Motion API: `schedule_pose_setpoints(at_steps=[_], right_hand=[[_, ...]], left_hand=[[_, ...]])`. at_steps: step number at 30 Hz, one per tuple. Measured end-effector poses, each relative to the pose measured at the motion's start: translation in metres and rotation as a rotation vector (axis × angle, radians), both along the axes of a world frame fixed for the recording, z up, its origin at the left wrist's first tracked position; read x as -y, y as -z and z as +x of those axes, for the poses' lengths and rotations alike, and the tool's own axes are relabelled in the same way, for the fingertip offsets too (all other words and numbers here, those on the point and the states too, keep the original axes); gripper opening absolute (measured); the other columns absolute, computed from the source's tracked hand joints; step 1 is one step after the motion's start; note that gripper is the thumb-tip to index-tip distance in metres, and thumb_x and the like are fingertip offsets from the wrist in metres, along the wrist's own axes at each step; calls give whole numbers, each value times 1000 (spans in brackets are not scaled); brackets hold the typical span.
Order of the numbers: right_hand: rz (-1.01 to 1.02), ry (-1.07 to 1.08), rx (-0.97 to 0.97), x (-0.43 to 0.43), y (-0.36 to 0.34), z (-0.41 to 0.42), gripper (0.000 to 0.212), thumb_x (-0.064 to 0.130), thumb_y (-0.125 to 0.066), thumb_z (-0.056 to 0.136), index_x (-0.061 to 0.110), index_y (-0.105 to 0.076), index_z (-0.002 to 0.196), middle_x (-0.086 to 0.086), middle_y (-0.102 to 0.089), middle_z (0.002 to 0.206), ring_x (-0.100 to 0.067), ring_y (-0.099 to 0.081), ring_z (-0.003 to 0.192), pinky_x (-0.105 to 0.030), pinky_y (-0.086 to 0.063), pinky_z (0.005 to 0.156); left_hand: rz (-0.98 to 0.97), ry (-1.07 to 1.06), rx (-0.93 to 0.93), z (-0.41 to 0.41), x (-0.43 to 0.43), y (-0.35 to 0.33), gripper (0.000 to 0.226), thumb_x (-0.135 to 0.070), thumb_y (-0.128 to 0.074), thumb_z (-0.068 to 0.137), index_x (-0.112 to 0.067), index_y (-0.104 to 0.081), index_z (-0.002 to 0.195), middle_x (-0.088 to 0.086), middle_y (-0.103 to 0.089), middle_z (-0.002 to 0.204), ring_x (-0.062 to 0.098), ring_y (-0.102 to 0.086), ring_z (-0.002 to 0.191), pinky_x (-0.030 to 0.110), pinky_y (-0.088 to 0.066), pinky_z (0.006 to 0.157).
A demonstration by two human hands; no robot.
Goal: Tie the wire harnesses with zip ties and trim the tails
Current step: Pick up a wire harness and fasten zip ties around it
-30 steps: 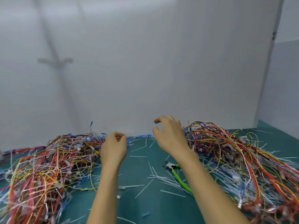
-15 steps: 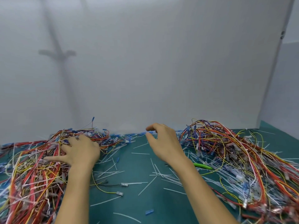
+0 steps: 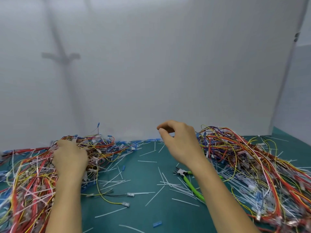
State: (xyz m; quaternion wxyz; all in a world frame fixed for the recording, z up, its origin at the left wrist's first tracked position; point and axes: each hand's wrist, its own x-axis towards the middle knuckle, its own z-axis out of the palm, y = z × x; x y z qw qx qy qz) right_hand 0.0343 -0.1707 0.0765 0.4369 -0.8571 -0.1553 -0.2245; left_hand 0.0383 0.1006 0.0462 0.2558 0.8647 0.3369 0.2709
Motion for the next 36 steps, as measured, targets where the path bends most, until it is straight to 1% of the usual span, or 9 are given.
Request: schedule_pose_setpoints(at_steps=[3,9,11,15,21,28,30,33,36], right_hand=[[20,-12,14,2,-6,-5,19,22,-55,97,21,-73,102,13,-70,96,-3,-60,95,-19,-44,83],[25,-67,-3,-5,-9,-10,18,22,-57,96,21,-75,99,12,-73,95,-3,-63,88,-15,-46,79],[86,-106,-33,-8,-10,-11,18,22,-58,96,20,-75,98,11,-74,94,-2,-65,88,-13,-47,79],[368,-249,-211,-19,-12,-14,23,30,-53,99,19,-74,98,6,-76,94,-8,-70,88,-30,-55,84],[692,-356,-501,-27,-27,-15,46,51,-47,98,13,-73,97,0,-78,88,-12,-71,74,-25,-52,64],[693,-274,-564,-10,-18,-11,18,15,-77,79,12,-72,96,-5,-75,76,-11,-70,61,-19,-51,56],[722,-281,-565,-8,-16,-11,18,6,-77,78,14,-70,92,-8,-76,75,-11,-70,60,-17,-53,55],[709,-321,-521,-5,-18,-11,19,0,-75,79,12,-70,92,-13,-77,84,-14,-72,62,-19,-54,58],[641,-349,-465,0,-22,-13,19,1,-75,79,12,-68,93,-12,-77,84,-16,-72,66,-17,-50,54]], left_hand=[[-43,116,-14,-1,-4,-4,32,-26,-75,86,5,-71,88,27,-68,91,44,-61,96,48,-50,84],[-270,281,396,-11,13,-29,31,-13,-77,82,-26,-67,109,4,-75,98,25,-71,89,51,-54,90],[-359,399,540,-17,23,-41,32,-11,-76,83,-28,-66,108,2,-75,92,22,-72,85,45,-56,87],[-498,658,666,-33,49,-63,30,1,-72,84,-25,-67,98,-2,-77,81,14,-74,76,26,-59,71],[-313,1005,352,-50,87,-79,31,6,-77,76,-16,-67,95,-3,-77,80,8,-74,75,12,-51,62],[-163,1202,-16,-49,101,-74,25,5,-70,82,-16,-63,94,-3,-77,82,6,-70,77,16,-52,70],[-206,1164,-34,-48,95,-71,14,-7,-69,87,-18,-63,93,-5,-77,81,5,-71,81,21,-51,72],[32,780,102,-34,75,-63,10,-15,-62,91,-25,-61,89,-11,-75,79,11,-69,86,31,-49,74],[258,497,83,-24,55,-52,22,-5,-58,87,-21,-61,102,0,-69,110,26,-61,107,39,-48,89]])
